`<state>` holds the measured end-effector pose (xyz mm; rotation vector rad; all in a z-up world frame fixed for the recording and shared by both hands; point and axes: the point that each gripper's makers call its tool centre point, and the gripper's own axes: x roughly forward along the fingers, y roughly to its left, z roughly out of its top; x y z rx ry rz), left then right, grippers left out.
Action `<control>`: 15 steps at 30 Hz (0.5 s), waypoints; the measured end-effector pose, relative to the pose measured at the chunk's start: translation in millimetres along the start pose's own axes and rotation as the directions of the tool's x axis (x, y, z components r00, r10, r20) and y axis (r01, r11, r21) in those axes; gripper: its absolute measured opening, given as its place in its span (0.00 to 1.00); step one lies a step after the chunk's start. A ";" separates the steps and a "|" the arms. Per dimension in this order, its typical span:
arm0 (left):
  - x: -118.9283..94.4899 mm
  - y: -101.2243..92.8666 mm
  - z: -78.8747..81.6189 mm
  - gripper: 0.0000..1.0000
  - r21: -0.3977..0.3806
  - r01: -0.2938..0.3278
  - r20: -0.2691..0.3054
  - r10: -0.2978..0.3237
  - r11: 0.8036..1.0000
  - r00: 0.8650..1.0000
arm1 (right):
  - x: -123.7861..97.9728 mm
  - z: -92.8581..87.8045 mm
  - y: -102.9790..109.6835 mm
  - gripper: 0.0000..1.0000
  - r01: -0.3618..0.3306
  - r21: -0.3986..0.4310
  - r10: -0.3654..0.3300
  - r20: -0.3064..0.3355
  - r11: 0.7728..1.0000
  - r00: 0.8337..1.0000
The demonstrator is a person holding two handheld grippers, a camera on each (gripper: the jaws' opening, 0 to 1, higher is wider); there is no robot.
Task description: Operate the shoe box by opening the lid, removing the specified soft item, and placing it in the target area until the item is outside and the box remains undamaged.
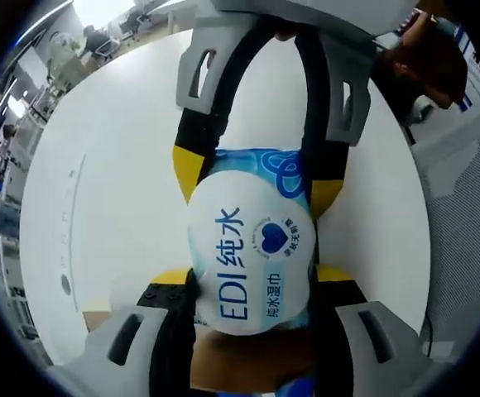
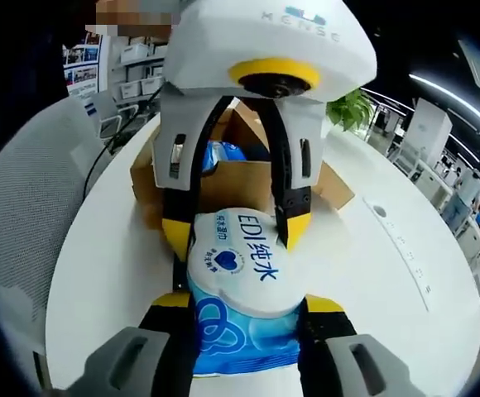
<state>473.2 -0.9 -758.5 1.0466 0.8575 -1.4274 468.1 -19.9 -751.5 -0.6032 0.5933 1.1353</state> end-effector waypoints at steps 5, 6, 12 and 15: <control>1.2 -1.3 8.5 0.55 0.003 -0.015 0.055 0.015 1.000 0.998 | -0.8 -12.6 1.2 0.46 0.005 0.004 -0.005 -0.025 1.000 1.000; 1.4 -1.1 8.3 0.55 0.006 -0.015 0.055 0.015 1.000 0.998 | -0.8 -11.8 1.1 0.46 0.009 0.006 -0.009 -0.023 1.000 1.000; 0.7 -0.6 8.7 0.56 0.002 -0.026 0.069 0.025 1.000 0.997 | -2.8 -11.7 0.5 0.47 0.031 0.014 -0.031 -0.025 0.999 0.999; 0.0 -0.8 7.7 0.55 0.002 -0.035 0.074 0.035 0.999 0.997 | -6.0 -11.5 0.7 0.47 0.036 0.016 -0.036 -0.025 0.999 0.999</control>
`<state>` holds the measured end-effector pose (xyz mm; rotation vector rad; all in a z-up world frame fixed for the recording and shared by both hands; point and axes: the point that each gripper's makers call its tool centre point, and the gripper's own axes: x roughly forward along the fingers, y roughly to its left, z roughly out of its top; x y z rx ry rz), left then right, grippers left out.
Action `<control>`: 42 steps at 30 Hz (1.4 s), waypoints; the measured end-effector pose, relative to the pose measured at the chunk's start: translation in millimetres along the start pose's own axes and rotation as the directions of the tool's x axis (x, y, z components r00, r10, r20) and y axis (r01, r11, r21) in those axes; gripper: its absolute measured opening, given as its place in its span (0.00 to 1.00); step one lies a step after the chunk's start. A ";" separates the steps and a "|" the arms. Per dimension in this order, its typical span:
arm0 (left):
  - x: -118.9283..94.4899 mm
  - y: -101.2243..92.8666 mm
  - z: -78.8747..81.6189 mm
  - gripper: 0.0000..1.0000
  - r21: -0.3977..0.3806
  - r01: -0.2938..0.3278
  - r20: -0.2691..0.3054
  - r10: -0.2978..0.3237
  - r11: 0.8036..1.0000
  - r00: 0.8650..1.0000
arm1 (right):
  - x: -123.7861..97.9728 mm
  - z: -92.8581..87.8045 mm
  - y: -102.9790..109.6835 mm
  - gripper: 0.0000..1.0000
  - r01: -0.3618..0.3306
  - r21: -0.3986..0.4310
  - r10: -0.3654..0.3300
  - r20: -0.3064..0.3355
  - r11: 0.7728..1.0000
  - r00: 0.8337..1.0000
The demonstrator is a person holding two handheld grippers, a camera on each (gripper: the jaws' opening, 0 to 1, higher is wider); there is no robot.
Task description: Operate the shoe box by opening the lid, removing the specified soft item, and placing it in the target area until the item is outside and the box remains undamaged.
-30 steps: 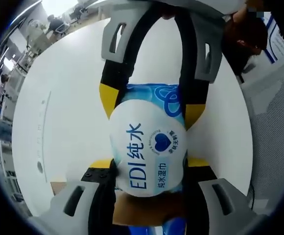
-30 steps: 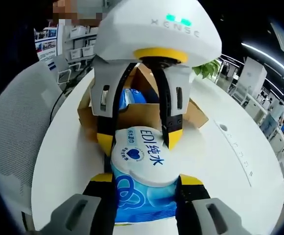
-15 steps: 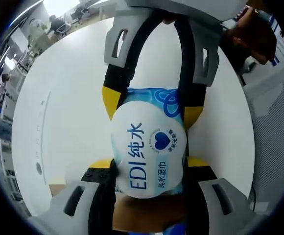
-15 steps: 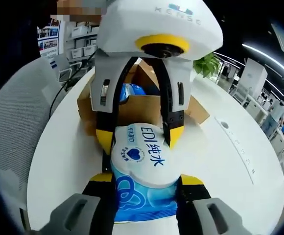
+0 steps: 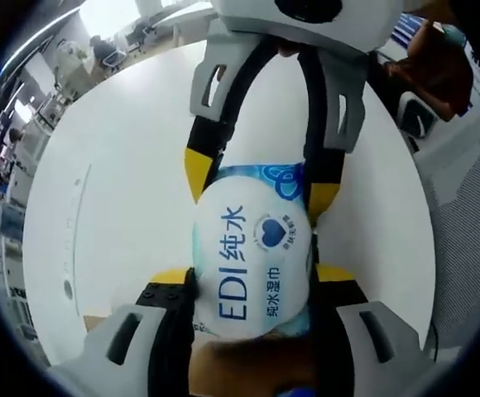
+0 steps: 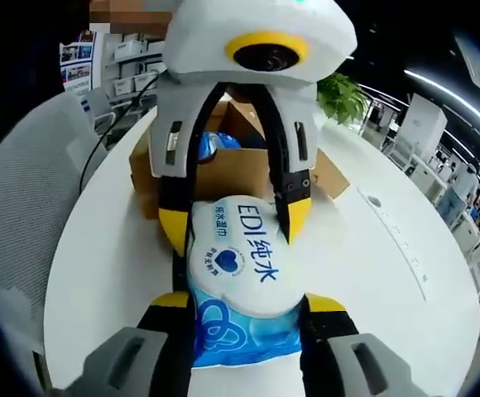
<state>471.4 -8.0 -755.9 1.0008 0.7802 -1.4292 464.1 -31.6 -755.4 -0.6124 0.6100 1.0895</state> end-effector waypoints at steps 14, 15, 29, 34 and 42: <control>-16.8 -4.4 0.0 0.57 -0.040 -0.008 0.014 0.008 0.999 1.000 | -18.8 1.1 -0.3 0.45 0.033 0.017 -0.032 -0.025 0.999 0.999; -17.5 -4.8 0.2 0.58 -0.043 -0.009 0.016 0.010 0.999 1.000 | -20.5 2.8 -0.5 0.45 0.036 0.023 -0.036 -0.023 0.999 0.999; -38.6 -5.3 11.0 0.58 -0.115 -0.017 0.092 0.028 0.993 0.995 | -36.7 14.6 1.9 0.45 0.055 0.051 -0.053 -0.031 0.997 0.998; -45.0 -5.1 11.1 0.59 -0.125 -0.025 0.100 0.037 0.992 0.994 | -41.8 21.9 0.8 0.46 0.063 0.053 -0.061 -0.030 0.997 0.998; -58.4 -4.1 13.4 0.61 -0.153 -0.034 0.137 0.055 0.988 0.989 | -50.1 35.6 -1.1 0.47 0.068 0.054 -0.066 -0.035 0.996 0.997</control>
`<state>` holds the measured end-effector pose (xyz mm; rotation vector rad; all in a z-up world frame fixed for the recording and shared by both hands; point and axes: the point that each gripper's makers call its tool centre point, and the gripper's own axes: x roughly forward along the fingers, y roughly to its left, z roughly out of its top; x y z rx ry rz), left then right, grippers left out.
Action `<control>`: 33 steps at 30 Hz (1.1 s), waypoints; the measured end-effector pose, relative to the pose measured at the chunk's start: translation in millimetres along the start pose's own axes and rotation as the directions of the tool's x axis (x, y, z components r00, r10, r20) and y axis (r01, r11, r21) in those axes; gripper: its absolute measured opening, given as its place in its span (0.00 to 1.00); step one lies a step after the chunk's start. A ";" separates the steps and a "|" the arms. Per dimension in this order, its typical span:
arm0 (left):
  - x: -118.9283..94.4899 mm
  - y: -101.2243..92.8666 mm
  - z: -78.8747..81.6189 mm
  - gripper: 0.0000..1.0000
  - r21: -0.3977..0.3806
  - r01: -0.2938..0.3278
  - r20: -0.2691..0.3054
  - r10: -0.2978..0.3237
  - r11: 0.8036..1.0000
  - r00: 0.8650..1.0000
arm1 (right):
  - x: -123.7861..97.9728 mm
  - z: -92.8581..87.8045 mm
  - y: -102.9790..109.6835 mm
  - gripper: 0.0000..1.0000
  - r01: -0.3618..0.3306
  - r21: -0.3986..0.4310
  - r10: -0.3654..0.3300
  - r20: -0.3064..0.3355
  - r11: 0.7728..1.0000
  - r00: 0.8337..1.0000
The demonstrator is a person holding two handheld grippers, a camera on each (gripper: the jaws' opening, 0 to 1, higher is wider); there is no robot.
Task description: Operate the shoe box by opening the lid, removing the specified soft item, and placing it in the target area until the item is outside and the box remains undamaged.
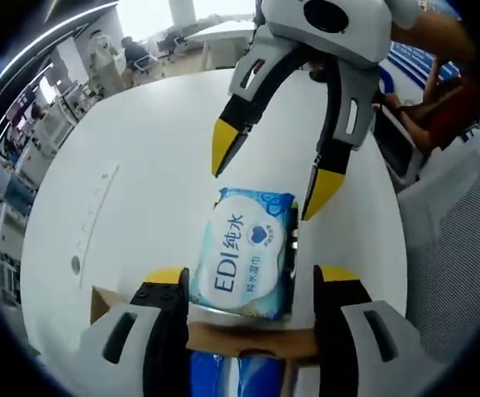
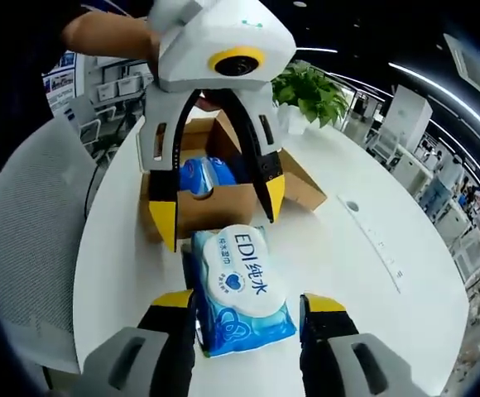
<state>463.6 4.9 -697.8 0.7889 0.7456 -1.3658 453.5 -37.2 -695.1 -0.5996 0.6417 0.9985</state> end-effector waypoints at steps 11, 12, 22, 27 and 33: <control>-26.5 8.2 -3.2 0.64 -0.033 -0.030 0.052 0.031 0.999 0.998 | -2.5 21.0 1.0 0.50 -0.005 -0.009 0.005 -0.011 1.000 1.000; -30.2 9.4 -4.8 0.64 -0.037 -0.034 0.055 0.036 0.999 0.998 | -2.4 23.4 1.5 0.50 -0.006 -0.011 0.006 -0.009 1.000 1.000; -55.1 21.4 -28.0 0.67 -0.079 -0.074 0.066 0.079 0.994 0.995 | 6.5 49.7 3.6 0.52 -0.016 -0.028 0.016 0.008 0.999 1.000; -69.4 28.6 -43.0 0.68 -0.097 -0.100 0.066 0.106 0.990 0.992 | 12.1 63.9 6.0 0.53 -0.024 -0.040 0.025 0.020 0.999 0.999; -81.0 35.3 -60.4 0.68 -0.115 -0.124 0.060 0.131 0.986 0.990 | 19.7 76.1 8.5 0.54 -0.034 -0.056 0.036 0.030 0.998 0.999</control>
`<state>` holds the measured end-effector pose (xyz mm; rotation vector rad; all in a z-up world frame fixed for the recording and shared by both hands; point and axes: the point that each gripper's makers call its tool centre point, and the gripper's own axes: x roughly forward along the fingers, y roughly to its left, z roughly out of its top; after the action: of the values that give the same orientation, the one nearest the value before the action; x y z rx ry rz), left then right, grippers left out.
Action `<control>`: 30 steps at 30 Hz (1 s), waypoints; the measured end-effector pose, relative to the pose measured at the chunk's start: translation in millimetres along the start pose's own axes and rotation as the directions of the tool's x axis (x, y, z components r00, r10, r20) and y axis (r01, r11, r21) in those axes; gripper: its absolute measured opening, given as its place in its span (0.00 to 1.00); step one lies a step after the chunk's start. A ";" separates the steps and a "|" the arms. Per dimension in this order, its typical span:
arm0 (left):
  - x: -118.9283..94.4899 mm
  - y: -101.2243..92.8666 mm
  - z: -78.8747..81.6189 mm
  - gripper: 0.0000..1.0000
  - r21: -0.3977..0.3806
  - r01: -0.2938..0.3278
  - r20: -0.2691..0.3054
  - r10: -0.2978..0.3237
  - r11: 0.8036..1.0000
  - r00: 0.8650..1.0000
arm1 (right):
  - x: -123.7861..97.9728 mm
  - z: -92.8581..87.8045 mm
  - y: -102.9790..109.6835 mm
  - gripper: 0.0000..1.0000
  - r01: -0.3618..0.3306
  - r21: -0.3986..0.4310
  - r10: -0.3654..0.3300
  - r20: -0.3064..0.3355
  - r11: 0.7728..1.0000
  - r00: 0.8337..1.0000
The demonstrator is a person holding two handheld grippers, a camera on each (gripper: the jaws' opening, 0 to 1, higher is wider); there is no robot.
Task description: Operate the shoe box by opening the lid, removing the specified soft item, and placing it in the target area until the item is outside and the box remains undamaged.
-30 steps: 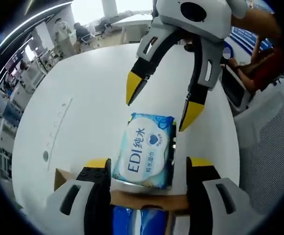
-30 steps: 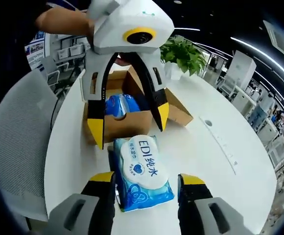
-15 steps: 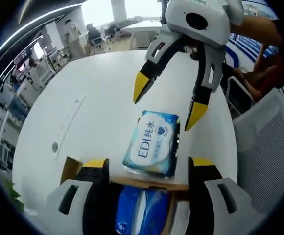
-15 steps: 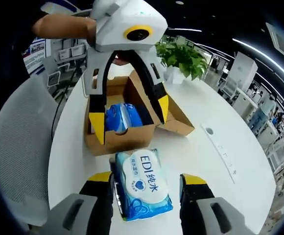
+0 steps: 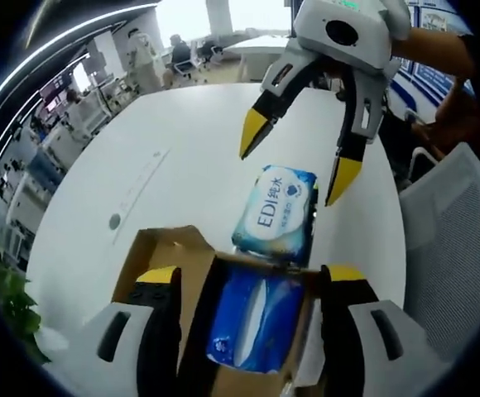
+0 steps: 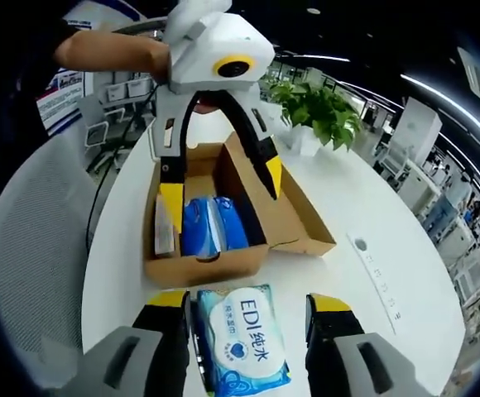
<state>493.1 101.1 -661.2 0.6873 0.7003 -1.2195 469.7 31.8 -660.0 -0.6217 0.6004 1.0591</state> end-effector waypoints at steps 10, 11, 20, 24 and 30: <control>-11.7 8.1 -22.7 0.68 -0.007 -0.019 -0.020 0.019 1.000 1.000 | 13.7 17.7 6.8 0.54 -0.023 -0.023 0.023 0.015 0.999 1.000; -12.2 8.5 -24.7 0.68 -0.006 -0.021 -0.022 0.021 1.000 1.000 | 15.0 19.1 7.5 0.54 -0.026 -0.024 0.026 0.017 0.999 1.000; -16.4 11.5 -46.8 0.64 -0.013 -0.032 -0.046 0.032 0.999 0.998 | 31.6 36.0 15.0 0.53 -0.041 -0.042 0.042 0.036 0.998 0.998; -18.2 11.6 -55.5 0.62 -0.022 -0.038 -0.050 0.037 0.999 0.998 | 41.3 40.7 19.3 0.50 -0.045 -0.055 0.047 0.033 0.997 0.998; -16.8 13.4 -67.5 0.57 -0.027 -0.051 -0.057 0.050 0.998 0.997 | 54.0 45.6 23.6 0.48 -0.044 -0.066 0.046 0.027 0.997 0.999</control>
<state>495.6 166.7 -687.8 0.7140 0.7419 -1.1455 474.7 105.2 -671.4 -0.6521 0.5588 1.1317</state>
